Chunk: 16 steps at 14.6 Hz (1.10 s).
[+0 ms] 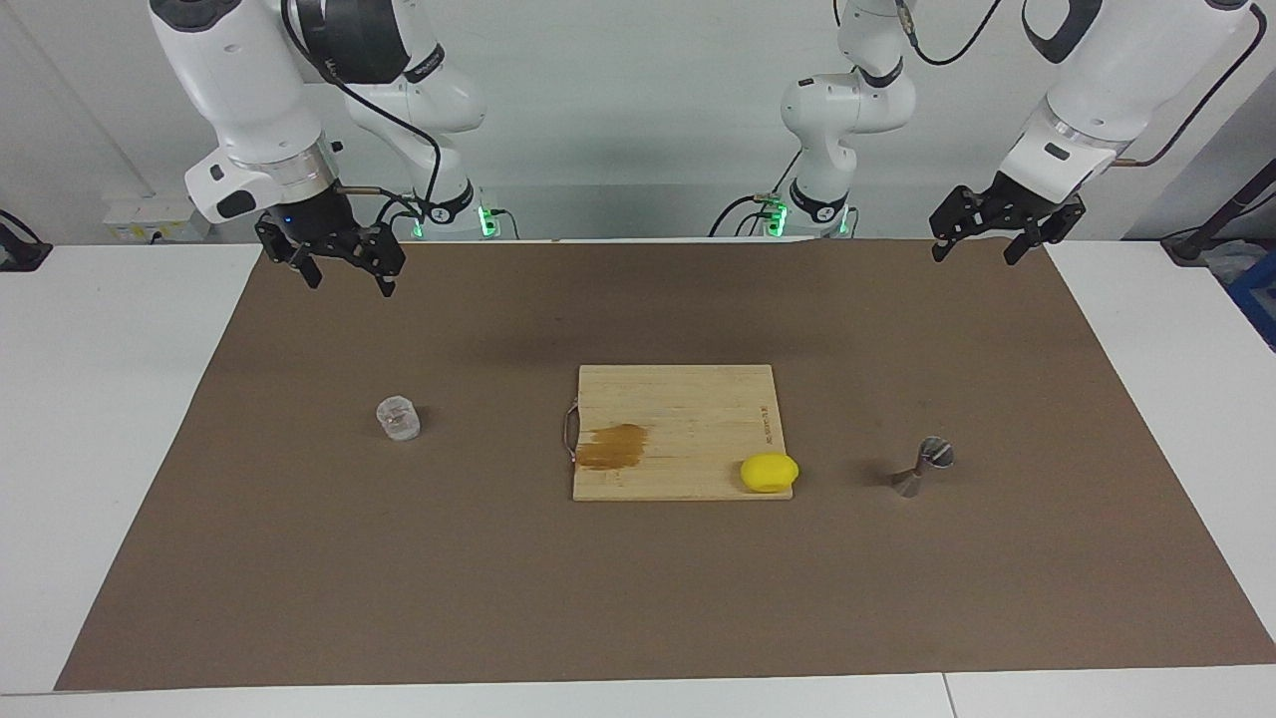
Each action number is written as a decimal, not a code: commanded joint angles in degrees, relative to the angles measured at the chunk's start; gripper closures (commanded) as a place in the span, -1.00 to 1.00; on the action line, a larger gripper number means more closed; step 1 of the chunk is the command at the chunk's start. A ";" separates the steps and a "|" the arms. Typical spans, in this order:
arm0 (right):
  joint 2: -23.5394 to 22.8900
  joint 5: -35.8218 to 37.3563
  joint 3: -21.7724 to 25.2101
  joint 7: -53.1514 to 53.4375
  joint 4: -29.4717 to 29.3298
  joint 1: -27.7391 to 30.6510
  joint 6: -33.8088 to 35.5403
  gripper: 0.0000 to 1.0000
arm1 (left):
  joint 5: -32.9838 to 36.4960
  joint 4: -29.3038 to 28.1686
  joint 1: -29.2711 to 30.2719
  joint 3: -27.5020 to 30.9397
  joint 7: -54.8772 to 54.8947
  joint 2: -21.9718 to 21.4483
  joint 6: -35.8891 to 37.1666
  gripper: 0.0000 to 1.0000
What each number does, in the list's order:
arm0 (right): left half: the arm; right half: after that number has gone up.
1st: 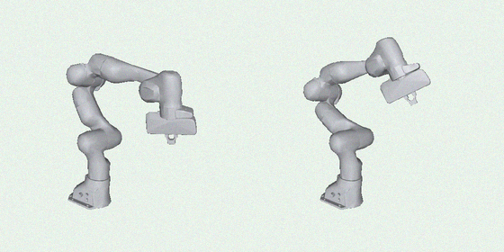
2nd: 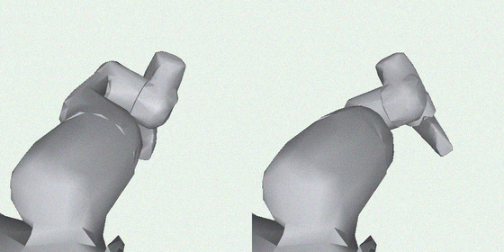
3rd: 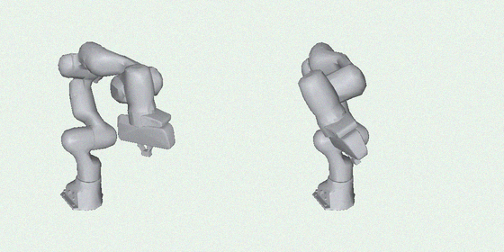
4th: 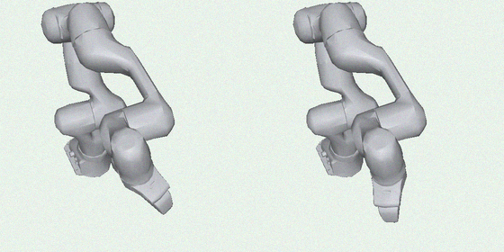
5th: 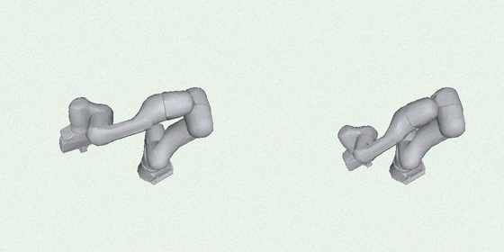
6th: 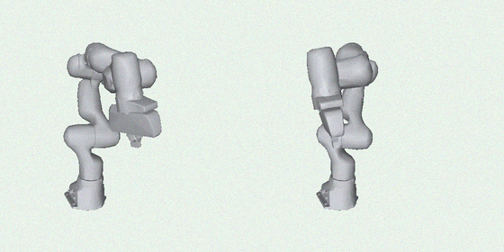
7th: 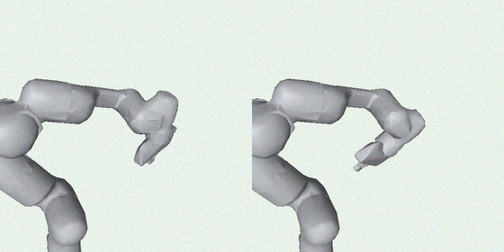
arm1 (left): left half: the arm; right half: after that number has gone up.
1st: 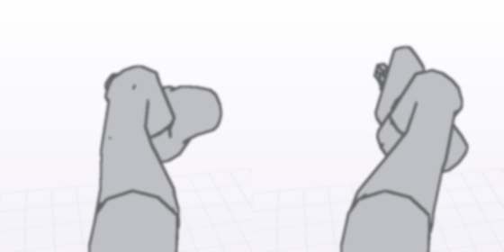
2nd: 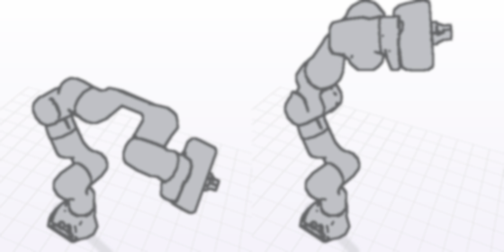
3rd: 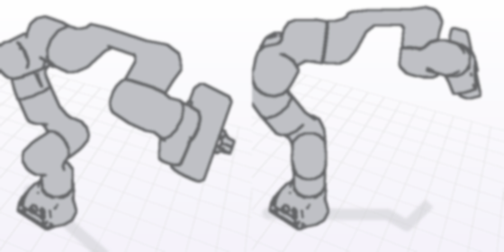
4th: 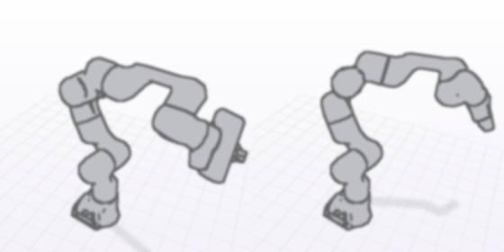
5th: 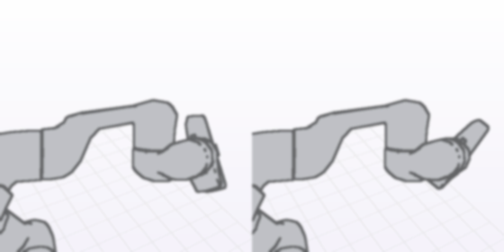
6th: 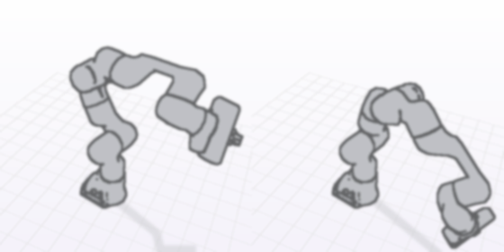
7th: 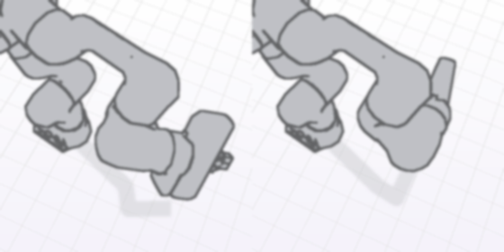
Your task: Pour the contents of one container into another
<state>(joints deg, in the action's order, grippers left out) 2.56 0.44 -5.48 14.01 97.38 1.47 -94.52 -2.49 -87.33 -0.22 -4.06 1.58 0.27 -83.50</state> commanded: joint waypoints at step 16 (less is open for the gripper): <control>0.95 -1.14 -0.32 -1.35 0.71 0.81 0.30 -1.00 | 1.00 -3.46 -2.06 -0.60 -3.84 3.32 -6.06 -1.00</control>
<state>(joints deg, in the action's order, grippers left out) 2.56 0.44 -5.48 14.01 97.38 1.47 -94.52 -2.46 -90.59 -1.46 -5.10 0.23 1.38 -87.92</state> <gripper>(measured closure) 0.000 0.000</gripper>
